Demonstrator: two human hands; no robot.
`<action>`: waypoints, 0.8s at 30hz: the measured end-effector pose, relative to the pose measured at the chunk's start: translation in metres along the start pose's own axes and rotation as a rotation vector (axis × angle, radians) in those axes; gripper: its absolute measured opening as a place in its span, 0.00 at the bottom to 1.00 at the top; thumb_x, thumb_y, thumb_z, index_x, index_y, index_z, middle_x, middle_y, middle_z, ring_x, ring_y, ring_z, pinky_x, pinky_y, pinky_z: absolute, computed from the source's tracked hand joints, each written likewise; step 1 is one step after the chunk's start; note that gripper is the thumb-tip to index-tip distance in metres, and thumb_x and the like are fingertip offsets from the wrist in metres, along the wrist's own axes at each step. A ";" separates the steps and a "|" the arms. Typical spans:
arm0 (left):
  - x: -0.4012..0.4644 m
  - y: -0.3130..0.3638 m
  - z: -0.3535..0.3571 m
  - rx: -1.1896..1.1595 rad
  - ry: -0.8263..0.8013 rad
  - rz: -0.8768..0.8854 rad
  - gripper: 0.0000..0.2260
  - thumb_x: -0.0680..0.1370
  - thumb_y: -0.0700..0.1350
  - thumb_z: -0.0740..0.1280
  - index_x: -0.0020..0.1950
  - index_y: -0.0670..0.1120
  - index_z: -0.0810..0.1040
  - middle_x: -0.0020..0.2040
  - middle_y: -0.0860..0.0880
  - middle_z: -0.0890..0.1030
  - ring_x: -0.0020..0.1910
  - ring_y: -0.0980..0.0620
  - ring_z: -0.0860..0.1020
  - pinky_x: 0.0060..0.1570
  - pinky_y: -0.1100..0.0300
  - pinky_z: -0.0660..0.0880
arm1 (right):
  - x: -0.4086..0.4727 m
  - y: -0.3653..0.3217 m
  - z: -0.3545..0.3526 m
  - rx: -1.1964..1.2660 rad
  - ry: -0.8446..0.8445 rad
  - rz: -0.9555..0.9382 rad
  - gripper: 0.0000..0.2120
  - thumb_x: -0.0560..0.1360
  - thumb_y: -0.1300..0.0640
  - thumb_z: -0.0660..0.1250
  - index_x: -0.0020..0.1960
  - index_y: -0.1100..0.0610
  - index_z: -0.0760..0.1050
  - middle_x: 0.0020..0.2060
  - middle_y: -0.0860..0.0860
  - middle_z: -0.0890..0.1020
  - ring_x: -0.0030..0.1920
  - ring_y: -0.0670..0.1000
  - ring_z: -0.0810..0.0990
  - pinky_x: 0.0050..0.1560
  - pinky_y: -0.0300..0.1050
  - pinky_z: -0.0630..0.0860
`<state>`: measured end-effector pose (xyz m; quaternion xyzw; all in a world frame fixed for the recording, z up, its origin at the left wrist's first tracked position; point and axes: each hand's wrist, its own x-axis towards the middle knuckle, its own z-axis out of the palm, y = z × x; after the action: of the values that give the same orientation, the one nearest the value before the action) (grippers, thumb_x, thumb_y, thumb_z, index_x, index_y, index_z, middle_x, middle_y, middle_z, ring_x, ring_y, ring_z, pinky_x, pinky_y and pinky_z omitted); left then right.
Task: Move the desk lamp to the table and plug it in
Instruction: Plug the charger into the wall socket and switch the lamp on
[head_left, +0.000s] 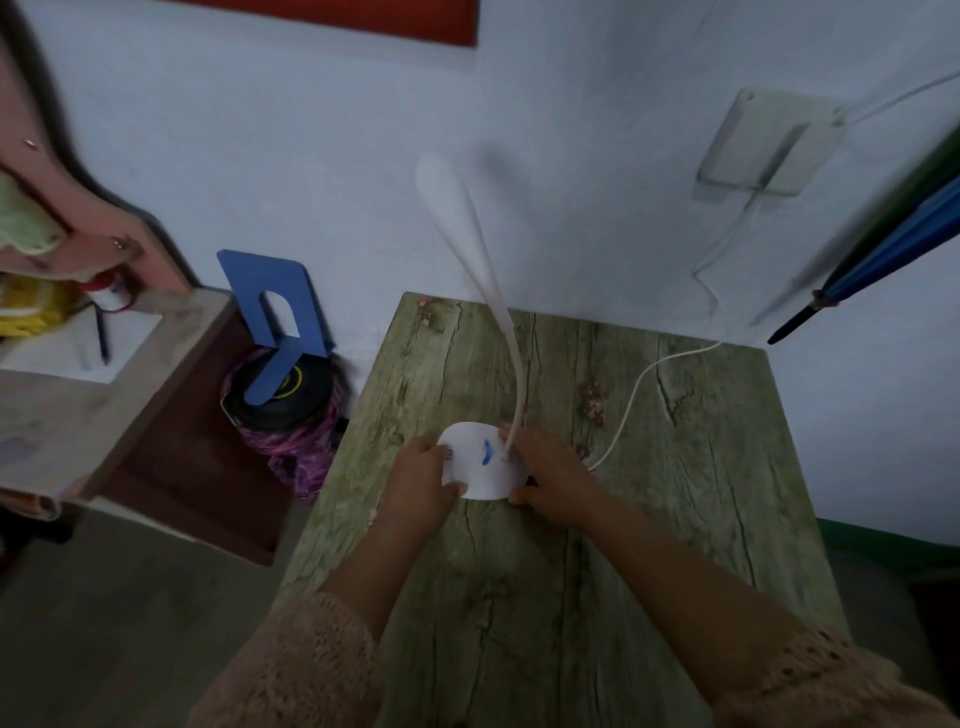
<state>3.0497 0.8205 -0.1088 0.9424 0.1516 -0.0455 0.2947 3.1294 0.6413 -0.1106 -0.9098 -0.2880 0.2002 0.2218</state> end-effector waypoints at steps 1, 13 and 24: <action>0.000 0.000 0.000 0.003 0.001 -0.002 0.25 0.72 0.48 0.71 0.67 0.43 0.72 0.62 0.42 0.74 0.57 0.45 0.73 0.55 0.57 0.71 | 0.000 0.000 0.000 0.002 0.003 0.005 0.31 0.69 0.53 0.73 0.68 0.51 0.63 0.69 0.52 0.69 0.69 0.54 0.67 0.67 0.51 0.66; 0.001 0.000 0.004 0.039 -0.006 -0.011 0.25 0.72 0.48 0.70 0.67 0.41 0.70 0.62 0.41 0.73 0.59 0.43 0.72 0.58 0.53 0.71 | 0.000 -0.006 -0.004 -0.002 0.005 -0.014 0.37 0.64 0.55 0.74 0.70 0.54 0.63 0.69 0.54 0.71 0.69 0.56 0.68 0.67 0.54 0.67; -0.001 -0.002 0.006 0.047 -0.008 -0.012 0.27 0.73 0.49 0.70 0.69 0.42 0.69 0.62 0.41 0.73 0.58 0.44 0.73 0.58 0.54 0.72 | -0.001 -0.007 -0.003 0.018 0.002 -0.016 0.36 0.66 0.57 0.74 0.70 0.54 0.63 0.69 0.54 0.70 0.69 0.55 0.68 0.67 0.53 0.66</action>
<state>3.0479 0.8184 -0.1145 0.9479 0.1552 -0.0547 0.2726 3.1273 0.6452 -0.1041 -0.9056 -0.2931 0.2003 0.2320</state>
